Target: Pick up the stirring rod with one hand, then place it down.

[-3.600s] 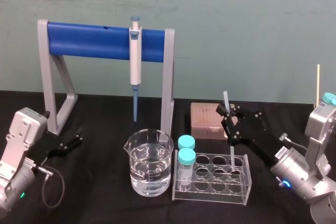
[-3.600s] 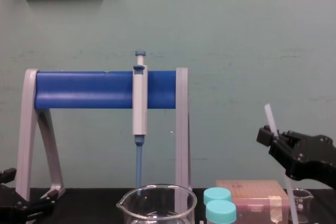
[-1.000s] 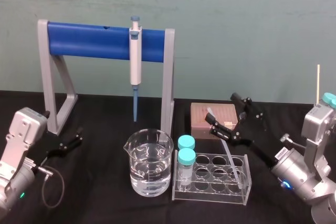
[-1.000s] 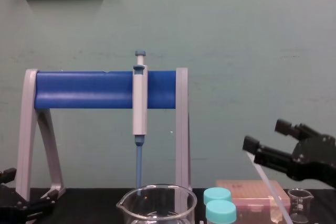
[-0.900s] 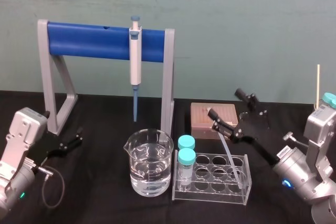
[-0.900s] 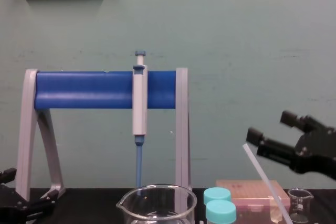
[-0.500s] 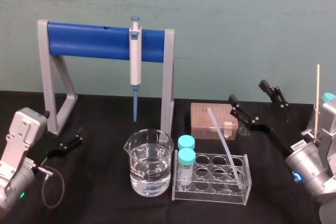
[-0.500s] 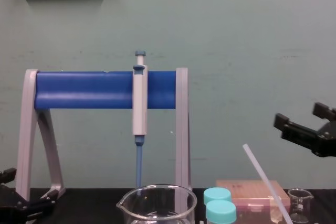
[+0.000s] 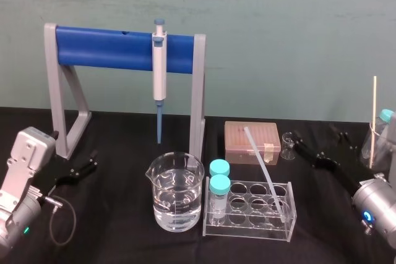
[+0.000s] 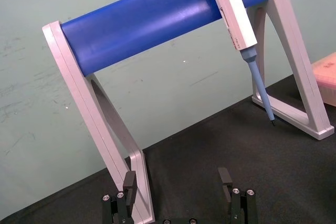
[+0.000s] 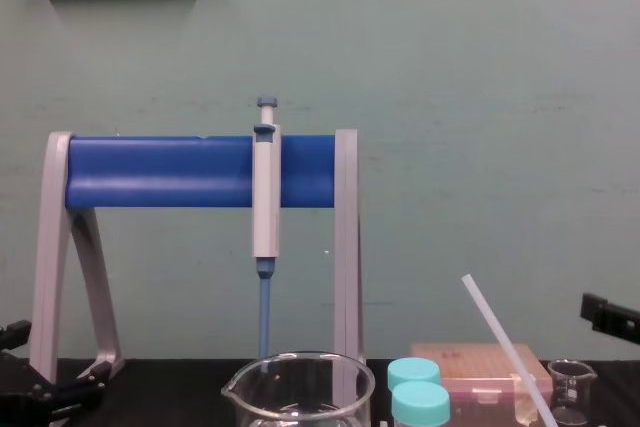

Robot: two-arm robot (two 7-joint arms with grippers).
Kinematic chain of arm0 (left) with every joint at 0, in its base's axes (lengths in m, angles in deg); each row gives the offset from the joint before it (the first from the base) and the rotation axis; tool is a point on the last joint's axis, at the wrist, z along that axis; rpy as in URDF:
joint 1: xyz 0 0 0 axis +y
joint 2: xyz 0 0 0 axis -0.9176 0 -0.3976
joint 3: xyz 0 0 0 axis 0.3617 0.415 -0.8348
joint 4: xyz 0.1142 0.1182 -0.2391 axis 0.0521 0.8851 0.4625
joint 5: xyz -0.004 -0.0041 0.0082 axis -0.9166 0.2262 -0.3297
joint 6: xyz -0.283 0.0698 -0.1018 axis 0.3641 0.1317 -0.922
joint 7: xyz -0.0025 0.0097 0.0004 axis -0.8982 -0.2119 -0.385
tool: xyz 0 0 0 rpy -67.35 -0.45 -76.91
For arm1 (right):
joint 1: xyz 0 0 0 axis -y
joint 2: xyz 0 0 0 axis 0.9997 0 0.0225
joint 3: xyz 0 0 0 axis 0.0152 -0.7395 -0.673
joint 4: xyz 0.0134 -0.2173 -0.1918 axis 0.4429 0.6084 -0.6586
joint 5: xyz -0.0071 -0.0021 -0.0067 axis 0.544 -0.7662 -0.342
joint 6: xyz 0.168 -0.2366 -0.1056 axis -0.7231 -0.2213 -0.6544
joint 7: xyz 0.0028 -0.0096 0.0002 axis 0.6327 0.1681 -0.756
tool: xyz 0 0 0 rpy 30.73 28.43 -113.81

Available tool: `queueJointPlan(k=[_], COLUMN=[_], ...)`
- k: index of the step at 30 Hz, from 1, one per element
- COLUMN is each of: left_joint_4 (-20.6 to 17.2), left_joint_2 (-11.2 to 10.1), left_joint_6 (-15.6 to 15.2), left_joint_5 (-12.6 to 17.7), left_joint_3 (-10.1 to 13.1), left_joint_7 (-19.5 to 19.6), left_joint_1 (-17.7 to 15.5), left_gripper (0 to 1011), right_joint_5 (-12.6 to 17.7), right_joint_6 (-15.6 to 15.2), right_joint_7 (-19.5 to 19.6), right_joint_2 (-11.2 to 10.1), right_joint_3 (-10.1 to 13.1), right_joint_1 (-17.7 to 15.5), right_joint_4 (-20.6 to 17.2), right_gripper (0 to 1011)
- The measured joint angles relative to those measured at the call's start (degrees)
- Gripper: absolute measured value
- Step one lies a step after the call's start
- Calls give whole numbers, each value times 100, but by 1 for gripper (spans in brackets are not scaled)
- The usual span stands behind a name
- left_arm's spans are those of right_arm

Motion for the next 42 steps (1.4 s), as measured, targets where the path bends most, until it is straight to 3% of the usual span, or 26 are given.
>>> queueJointPlan(k=[4, 42], left_joint_4=[0, 0], left_joint_2=[0, 0], left_joint_6=[0, 0], left_joint_5=[0, 0], left_joint_3=[0, 0], left_joint_7=[0, 0], left_joint_1=[0, 0], left_gripper=[1000, 1000], right_joint_5=[-106, -82], right_joint_6=[-50, -13], right_joint_7=[43, 28], right_joint_2=[-28, -25], right_joint_3=[-42, -42], right_joint_1=[-3, 5], right_joint_4=[13, 20], right_gripper=[1003, 1003])
